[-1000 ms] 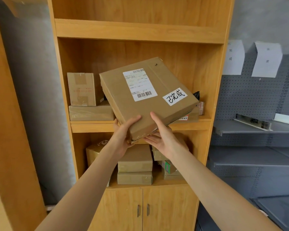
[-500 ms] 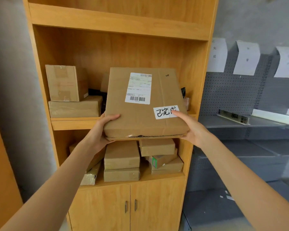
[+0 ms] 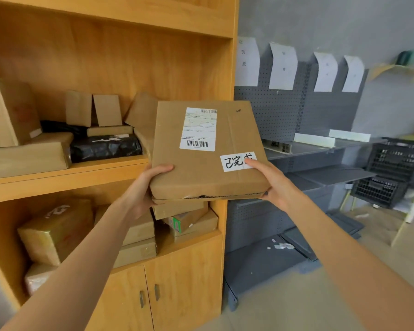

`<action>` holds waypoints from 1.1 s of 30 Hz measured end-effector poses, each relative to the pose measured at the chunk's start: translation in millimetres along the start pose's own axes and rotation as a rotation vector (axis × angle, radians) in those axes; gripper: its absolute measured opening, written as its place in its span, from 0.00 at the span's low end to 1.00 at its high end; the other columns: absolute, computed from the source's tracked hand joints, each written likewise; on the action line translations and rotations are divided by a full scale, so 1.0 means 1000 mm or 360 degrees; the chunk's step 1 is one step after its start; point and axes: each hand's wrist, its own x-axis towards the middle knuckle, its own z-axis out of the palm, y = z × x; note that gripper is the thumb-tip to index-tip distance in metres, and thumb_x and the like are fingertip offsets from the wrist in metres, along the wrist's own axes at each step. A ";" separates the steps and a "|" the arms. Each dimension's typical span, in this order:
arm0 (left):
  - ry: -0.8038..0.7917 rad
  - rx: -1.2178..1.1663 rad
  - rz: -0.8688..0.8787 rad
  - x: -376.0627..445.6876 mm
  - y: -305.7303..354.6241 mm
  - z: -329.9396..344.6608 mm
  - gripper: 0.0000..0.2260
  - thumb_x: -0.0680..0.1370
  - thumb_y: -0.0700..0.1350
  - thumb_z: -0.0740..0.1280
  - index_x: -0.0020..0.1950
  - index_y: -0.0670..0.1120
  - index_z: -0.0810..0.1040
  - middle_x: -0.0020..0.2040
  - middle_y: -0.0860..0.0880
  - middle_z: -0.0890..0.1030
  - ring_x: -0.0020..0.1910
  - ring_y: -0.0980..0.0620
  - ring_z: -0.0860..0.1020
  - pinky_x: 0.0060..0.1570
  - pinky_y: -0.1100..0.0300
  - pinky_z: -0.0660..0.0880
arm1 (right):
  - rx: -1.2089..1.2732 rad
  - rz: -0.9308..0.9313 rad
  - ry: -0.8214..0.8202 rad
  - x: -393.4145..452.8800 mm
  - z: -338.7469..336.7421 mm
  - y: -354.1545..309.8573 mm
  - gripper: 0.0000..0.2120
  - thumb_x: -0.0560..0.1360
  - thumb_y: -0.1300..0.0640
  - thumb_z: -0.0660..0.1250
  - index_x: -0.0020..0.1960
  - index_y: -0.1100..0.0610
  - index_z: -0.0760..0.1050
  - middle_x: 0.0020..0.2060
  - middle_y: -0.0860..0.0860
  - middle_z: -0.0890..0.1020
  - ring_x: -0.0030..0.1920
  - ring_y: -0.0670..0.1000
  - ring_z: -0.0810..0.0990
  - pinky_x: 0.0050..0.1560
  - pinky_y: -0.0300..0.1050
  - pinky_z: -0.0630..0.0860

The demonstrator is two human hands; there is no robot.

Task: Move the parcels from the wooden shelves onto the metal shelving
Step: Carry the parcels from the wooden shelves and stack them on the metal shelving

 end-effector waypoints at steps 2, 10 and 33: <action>-0.0041 -0.0003 -0.0014 0.013 -0.004 0.020 0.31 0.63 0.54 0.73 0.65 0.50 0.74 0.57 0.47 0.81 0.51 0.48 0.78 0.46 0.54 0.75 | -0.0008 -0.0020 0.0035 0.001 -0.023 0.001 0.26 0.69 0.46 0.74 0.64 0.48 0.71 0.57 0.50 0.81 0.57 0.51 0.79 0.45 0.48 0.78; -0.0159 0.0029 -0.0053 0.075 -0.024 0.115 0.39 0.58 0.57 0.77 0.68 0.54 0.70 0.57 0.48 0.81 0.53 0.47 0.80 0.41 0.55 0.77 | 0.0102 -0.0045 0.0107 0.028 -0.127 0.001 0.21 0.71 0.49 0.73 0.62 0.46 0.71 0.57 0.49 0.81 0.56 0.51 0.80 0.57 0.56 0.78; 0.0120 -0.0110 0.0016 0.269 -0.088 0.320 0.30 0.61 0.52 0.74 0.63 0.55 0.72 0.57 0.48 0.80 0.54 0.49 0.78 0.46 0.53 0.75 | 0.0012 0.0063 -0.0056 0.260 -0.344 -0.005 0.31 0.69 0.46 0.75 0.68 0.49 0.68 0.58 0.50 0.81 0.57 0.52 0.80 0.60 0.55 0.76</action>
